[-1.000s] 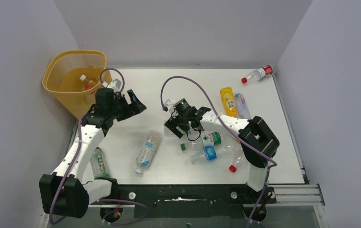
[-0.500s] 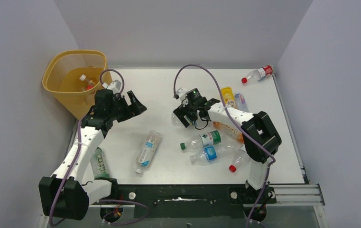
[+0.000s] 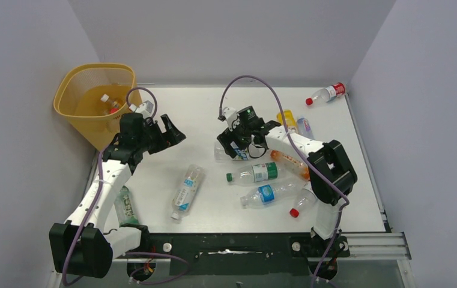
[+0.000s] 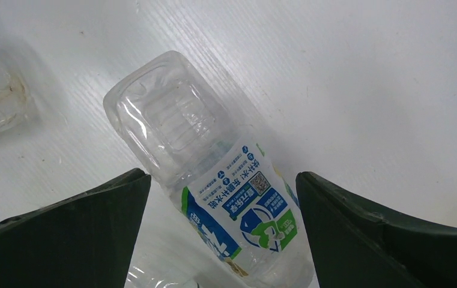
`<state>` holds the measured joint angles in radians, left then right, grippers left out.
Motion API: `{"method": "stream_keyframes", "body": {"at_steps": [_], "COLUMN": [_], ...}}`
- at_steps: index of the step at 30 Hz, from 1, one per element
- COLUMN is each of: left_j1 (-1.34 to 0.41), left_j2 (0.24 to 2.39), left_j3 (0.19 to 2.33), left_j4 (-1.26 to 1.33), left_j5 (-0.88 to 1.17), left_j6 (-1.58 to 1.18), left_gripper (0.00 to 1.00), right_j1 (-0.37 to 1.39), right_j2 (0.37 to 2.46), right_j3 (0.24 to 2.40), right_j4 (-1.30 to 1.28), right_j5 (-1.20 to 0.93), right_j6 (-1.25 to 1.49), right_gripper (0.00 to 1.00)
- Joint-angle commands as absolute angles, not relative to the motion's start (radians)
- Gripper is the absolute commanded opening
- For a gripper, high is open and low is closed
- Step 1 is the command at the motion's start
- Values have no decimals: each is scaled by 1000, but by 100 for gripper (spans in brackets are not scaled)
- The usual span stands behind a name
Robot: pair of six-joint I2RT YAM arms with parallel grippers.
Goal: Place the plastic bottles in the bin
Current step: Pick up the plastic bottle at the center of the board.
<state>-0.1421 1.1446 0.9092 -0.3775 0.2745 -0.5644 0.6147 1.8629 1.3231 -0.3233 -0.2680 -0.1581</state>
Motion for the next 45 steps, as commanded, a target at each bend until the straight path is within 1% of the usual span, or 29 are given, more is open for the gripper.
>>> {"method": "stream_keyframes", "body": {"at_steps": [1,7,13,21,26,31,39,45], "left_j1": [-138,-139,-146,-150,-150,-153,-164,-180], "left_j2": [1129,1135,1141,1152,1154,1163,1173,1166], "left_j3": [929,923,932,941,939,937,938,931], "left_j4": [-322,-313,-309,-311,-309,-296,-289,-284], "left_j5": [293,300,301,300,299,302,301,292], "left_j6": [-558,-564,-563,-559,-557,-561,-564,-574], "left_gripper": [85,85,85,85,85,85,85,85], "right_j1": [617,615,603,547,543,547,589,614], "right_j2": [1870,1906,1952,2005,1957,1900,1874,1881], "right_j3": [1392,1422,1480,1595,1539,1458,1425,1403], "right_j4": [-327,-328,-312,-339,-351,-331,-368,-411], "right_j5": [-195,-84,-44,-95,-135,-177,-3,55], "right_j6": [-198,-213,-211,-178,-164,-75,97,157], "right_gripper": [98,98,98,98,98,98,98,98]}}
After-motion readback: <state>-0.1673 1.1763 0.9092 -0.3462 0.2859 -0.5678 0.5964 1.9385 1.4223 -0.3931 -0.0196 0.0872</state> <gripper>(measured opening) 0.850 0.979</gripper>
